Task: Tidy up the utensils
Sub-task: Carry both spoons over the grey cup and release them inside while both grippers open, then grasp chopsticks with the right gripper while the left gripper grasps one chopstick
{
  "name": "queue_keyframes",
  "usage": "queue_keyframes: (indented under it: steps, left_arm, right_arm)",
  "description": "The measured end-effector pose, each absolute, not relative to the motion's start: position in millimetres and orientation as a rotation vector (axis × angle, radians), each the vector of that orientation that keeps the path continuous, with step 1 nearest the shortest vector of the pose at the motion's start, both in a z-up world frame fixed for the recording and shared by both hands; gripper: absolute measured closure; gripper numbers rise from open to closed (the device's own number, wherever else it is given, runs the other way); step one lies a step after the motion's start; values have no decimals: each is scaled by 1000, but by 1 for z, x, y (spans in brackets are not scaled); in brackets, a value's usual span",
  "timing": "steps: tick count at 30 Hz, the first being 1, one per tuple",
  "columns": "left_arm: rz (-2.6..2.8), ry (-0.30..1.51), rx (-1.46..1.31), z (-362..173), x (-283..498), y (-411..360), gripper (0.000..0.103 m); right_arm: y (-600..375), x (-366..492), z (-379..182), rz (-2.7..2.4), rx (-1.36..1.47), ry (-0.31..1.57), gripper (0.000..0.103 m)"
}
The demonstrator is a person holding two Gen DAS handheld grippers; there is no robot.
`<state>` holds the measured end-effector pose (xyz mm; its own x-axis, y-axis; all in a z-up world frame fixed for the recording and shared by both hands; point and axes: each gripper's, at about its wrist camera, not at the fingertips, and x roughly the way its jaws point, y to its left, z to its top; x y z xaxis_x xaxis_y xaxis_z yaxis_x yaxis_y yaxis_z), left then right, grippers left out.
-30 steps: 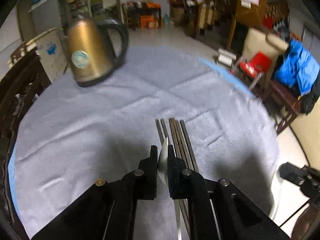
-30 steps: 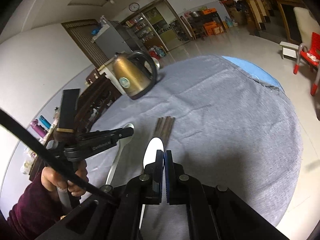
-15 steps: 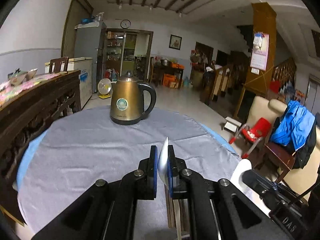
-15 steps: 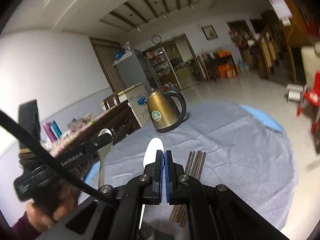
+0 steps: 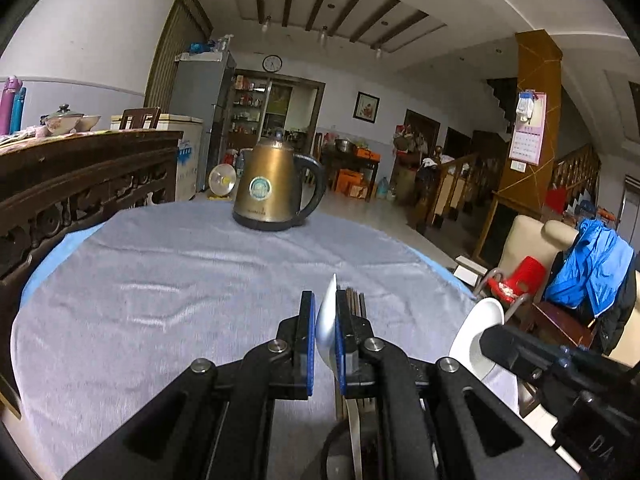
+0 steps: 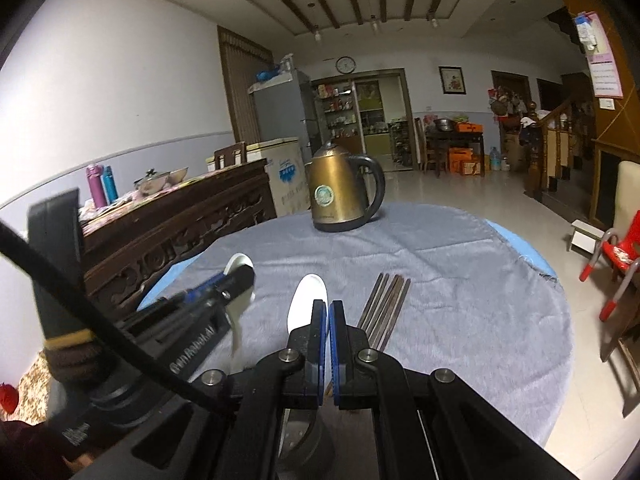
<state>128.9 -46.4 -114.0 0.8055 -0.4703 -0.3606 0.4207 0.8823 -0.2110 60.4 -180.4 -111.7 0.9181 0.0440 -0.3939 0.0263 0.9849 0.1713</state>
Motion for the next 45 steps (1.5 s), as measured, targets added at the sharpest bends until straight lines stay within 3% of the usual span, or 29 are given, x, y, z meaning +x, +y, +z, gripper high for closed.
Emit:
queue_keyframes:
  steps: [8,9,10,11,12,13,15,20,23,25,28,34,45]
  left_arm:
    - [-493,425,-97,-117,97,-31,94]
    - [-494,426,-87,-117,94,-29,88]
    - [-494,430,-77,-118,90,-27,69]
    - [-492,435,-64,-118,87,-22,58]
    - [-485,427,-60,-117,83,-18,44]
    - [-476,418,-58,-117,80,-14,43]
    - [-462,405,-53,-114,76,-3,43]
    - [-421,409,-41,-110,89,16,41]
    - [-410,440,-51,-103,116,24,37]
    - [-443,480,-42,-100,140,24,29]
    - [-489,541,4,-101,179,12,29]
    - [-578,700,102,-126,254,-51,29]
    - [-677,831,287,-176,322,-159,29]
  right_arm:
    - [-173,41,-112,62,167,406,100]
    - [-173,40,-111,71,172,407,100]
    - [-173,38,-109,76,175,410,98]
    - [-173,35,-108,74,175,413,95]
    - [-174,34,-107,69,176,414,84]
    - [-176,32,-106,62,180,415,65]
    - [-182,29,-105,46,199,407,45]
    - [-203,25,-105,5,258,383,45]
    - [-224,35,-114,-24,328,425,52]
    - [-237,44,-121,-42,368,462,55]
    - [-259,62,-139,-55,430,531,64]
    - [-297,110,-176,-47,563,664,70]
    - [-321,179,-197,-2,574,750,70]
